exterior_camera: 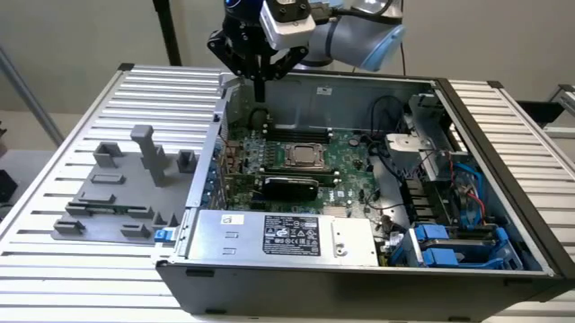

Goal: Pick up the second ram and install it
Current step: 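Reach for the second ram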

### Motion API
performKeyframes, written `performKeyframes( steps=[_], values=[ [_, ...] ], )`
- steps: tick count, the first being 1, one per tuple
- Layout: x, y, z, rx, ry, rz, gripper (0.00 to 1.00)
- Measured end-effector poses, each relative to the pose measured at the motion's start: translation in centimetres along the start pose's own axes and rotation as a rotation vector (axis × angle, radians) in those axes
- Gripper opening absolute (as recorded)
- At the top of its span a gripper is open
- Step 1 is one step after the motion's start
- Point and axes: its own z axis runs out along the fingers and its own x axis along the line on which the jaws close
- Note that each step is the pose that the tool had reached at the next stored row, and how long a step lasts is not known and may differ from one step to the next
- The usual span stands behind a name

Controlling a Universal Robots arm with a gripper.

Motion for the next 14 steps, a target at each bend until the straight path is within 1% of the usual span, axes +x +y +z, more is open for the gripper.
performKeyframes(
  steps=[6,14],
  values=[
    [2.7,-1.04,-0.10,-0.0002,-0.0016,0.000,0.00],
    [6.2,-2.07,-0.22,-0.0004,-0.0038,0.000,0.00]
  ],
)
